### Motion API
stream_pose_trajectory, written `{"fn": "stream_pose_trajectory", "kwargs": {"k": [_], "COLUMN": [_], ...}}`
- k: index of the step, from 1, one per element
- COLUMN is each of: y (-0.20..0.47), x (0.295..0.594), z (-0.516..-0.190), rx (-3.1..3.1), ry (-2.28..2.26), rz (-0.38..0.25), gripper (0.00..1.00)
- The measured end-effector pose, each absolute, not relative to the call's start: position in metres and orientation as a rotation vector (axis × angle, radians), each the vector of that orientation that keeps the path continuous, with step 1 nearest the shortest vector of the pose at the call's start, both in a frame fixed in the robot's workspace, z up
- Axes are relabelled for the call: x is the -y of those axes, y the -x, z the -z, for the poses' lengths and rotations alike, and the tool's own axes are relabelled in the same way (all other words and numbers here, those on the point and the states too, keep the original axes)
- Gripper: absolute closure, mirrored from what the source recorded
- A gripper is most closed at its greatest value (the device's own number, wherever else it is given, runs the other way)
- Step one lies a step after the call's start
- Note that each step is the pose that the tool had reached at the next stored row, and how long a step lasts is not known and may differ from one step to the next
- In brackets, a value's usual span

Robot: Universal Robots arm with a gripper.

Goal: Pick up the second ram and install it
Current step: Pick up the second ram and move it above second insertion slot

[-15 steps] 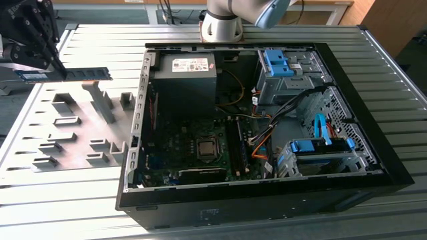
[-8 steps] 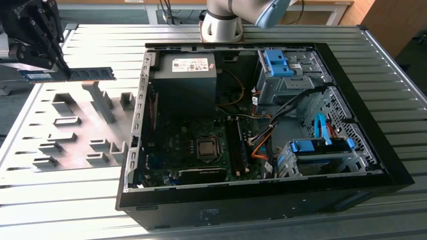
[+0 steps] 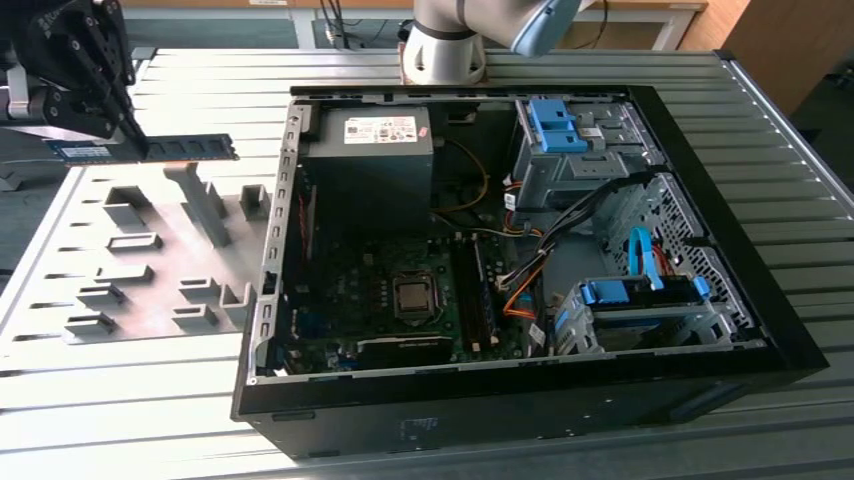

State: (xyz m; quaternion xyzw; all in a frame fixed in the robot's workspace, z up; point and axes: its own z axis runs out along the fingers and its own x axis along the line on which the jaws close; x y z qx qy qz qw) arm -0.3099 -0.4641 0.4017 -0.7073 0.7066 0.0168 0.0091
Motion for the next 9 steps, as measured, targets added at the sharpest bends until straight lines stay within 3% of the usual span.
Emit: {"fn": "stream_pose_trajectory", "kwargs": {"k": [9], "y": [0.3032], "x": [0.4641], "z": [-0.4018], "rx": [-2.207], "ry": [2.209], "rz": [-0.052], "gripper": [0.86]}}
